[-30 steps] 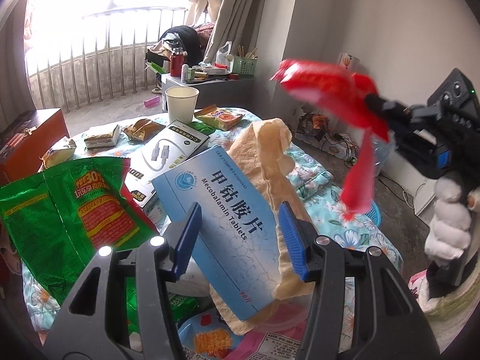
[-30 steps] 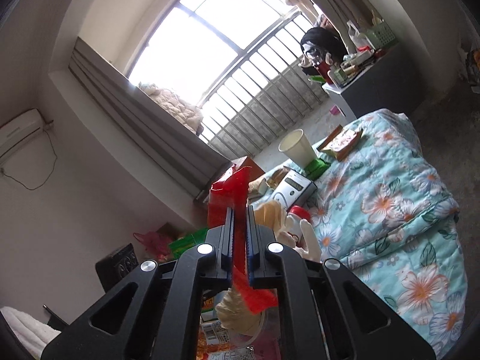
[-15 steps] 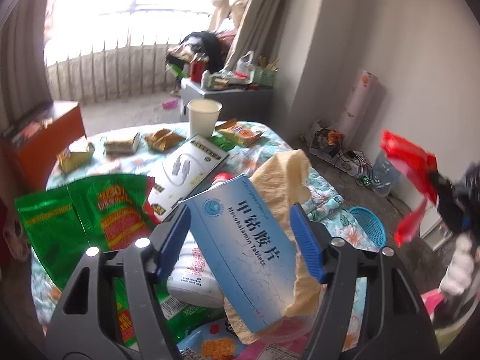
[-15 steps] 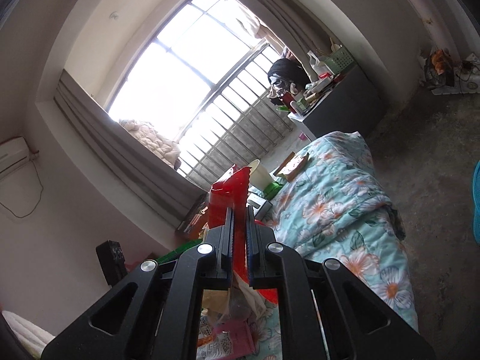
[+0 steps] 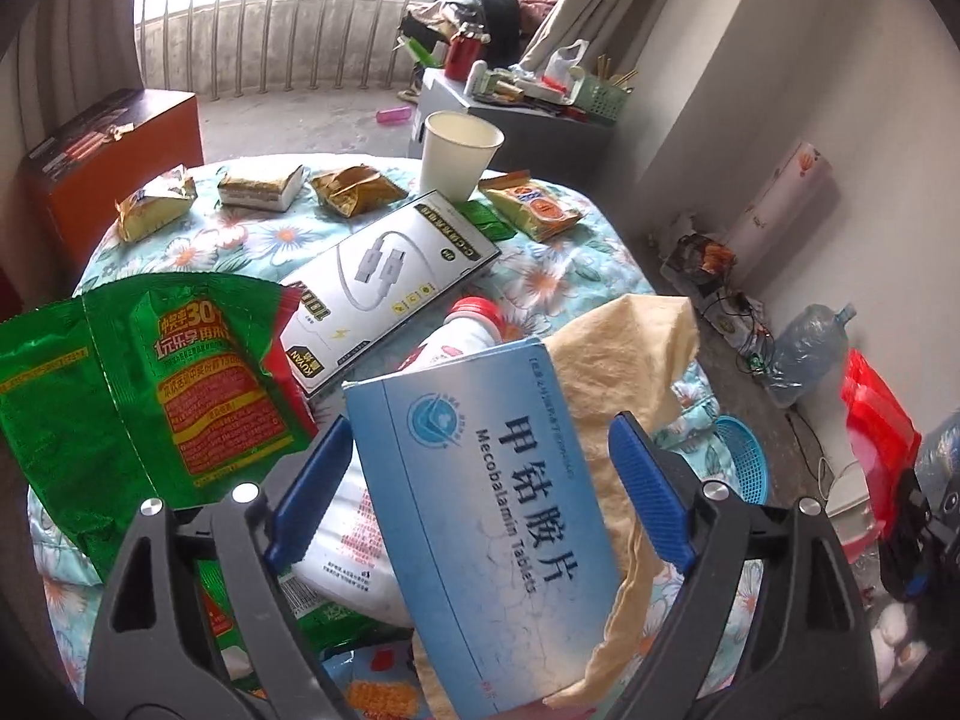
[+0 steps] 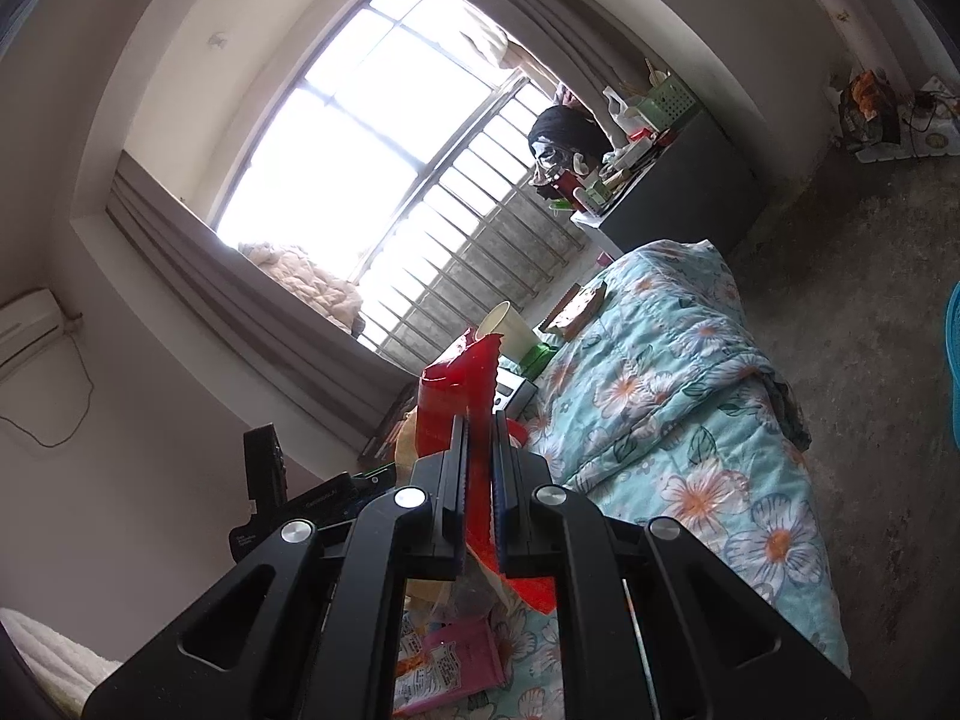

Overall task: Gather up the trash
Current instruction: 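Lift the red bag with right tool while left tool lifts the blue box, then carry both held items over the blue wastebasket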

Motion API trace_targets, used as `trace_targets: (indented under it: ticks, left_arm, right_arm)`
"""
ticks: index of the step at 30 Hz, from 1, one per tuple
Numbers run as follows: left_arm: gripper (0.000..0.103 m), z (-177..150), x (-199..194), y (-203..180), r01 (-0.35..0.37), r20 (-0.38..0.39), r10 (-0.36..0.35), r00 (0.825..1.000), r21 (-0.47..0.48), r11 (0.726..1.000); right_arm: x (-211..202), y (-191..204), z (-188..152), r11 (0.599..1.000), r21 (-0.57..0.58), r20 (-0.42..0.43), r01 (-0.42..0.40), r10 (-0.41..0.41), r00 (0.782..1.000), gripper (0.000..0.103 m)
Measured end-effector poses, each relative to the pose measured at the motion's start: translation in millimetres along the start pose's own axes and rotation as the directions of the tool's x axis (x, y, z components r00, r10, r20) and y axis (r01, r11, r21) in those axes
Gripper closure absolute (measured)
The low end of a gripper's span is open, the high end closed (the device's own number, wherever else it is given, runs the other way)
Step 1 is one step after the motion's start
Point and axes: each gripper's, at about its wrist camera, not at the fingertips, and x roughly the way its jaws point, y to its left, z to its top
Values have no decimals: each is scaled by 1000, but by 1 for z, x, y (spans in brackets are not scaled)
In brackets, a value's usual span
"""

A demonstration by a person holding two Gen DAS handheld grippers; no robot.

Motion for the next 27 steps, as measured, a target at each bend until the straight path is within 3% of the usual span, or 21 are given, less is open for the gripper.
trace_targets:
  ticks: [5, 8, 17, 21, 27]
  left_arm:
    - [21, 3, 13, 8, -2, -38, -1, 999, -61, 998]
    - [27, 5, 10, 9, 7, -25, -9, 1000, -65, 998]
    - [28, -1, -36, 8, 3, 97, -2, 995, -5, 1000]
    - [28, -5, -69, 4, -20, 201, 11, 980, 44, 999]
    - [29, -1, -113, 0, -36, 337, 9, 941, 75, 997]
  right_arm:
    - [0, -7, -3, 1000, 22, -9, 1, -1, 1000, 96]
    - [-2, -9, -3, 1000, 27, -12, 8, -8, 1000, 96]
    - [-5, 0, -3, 1000, 13, -11, 11, -11, 1000, 96]
    - [-3, 6, -5, 1000, 3, -17, 8, -8, 1000, 96]
    - [-4, 17, -7, 1000, -15, -19, 6, -6, 1000, 96]
